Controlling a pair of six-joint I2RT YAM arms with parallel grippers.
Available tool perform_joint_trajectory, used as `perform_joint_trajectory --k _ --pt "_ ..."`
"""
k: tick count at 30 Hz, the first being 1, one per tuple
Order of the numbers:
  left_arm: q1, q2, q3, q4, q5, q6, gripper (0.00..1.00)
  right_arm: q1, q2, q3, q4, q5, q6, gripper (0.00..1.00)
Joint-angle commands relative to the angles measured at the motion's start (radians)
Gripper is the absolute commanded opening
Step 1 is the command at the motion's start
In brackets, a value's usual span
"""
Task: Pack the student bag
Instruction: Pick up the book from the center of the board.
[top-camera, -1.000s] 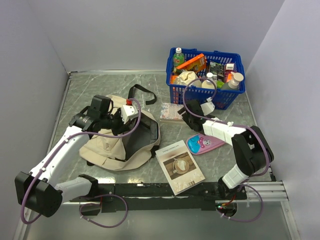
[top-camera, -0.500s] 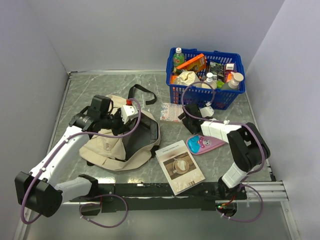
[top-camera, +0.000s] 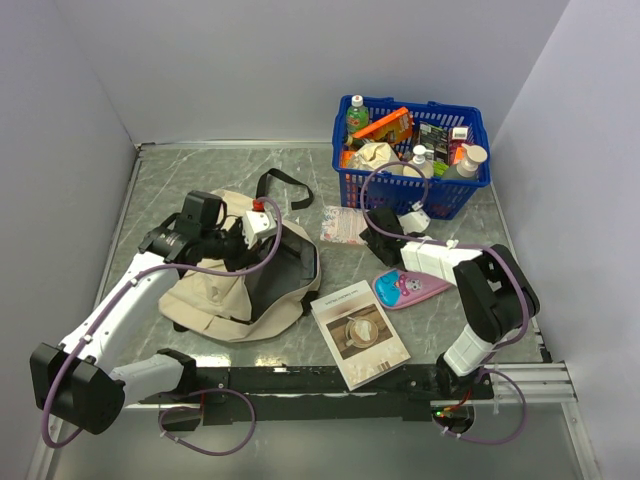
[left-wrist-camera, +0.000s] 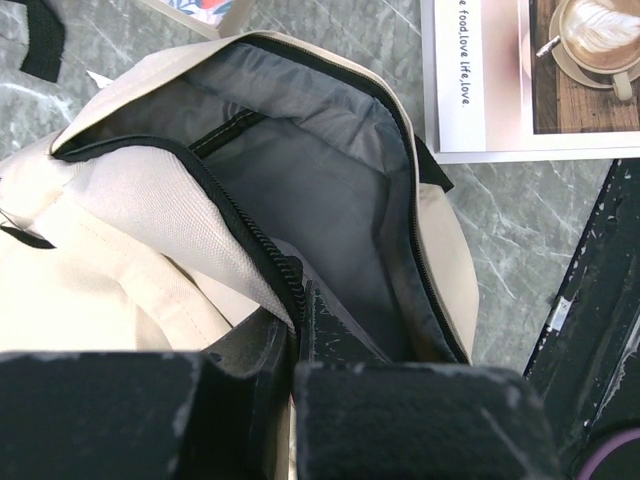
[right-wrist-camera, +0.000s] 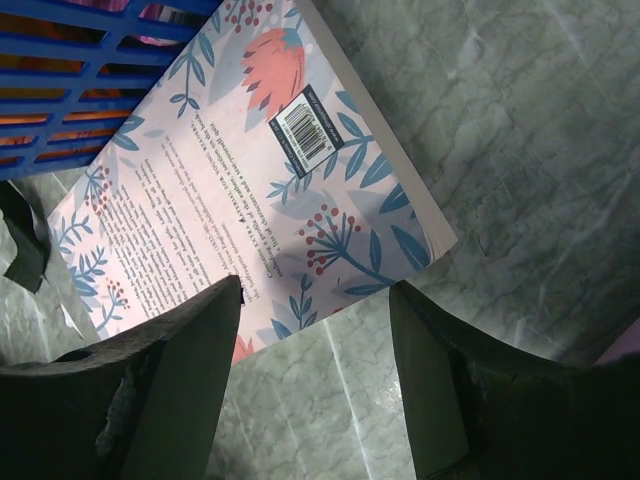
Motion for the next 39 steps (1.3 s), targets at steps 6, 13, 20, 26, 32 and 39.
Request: perform_joint_trajectory --k 6,13,20,26,32,39 --pt "-0.008 -0.034 -0.014 -0.010 0.064 -0.001 0.01 -0.009 -0.069 0.041 0.127 0.087 -0.087 0.68" --pt "-0.008 -0.034 -0.014 -0.007 0.062 -0.003 0.01 -0.007 -0.077 0.021 0.163 0.075 -0.090 0.68" --pt "-0.008 -0.028 -0.008 -0.001 0.062 -0.006 0.01 -0.007 -0.072 0.058 0.136 0.089 -0.111 0.70" --pt "-0.009 -0.027 -0.007 -0.006 0.061 -0.006 0.01 -0.004 -0.025 0.019 0.093 0.036 0.003 0.68" --pt "-0.009 -0.024 -0.007 -0.006 0.068 -0.011 0.01 -0.003 0.034 0.036 0.013 0.033 0.054 0.62" --pt "-0.009 -0.019 0.003 -0.007 0.064 -0.014 0.01 0.000 0.055 0.047 -0.002 0.061 0.042 0.52"
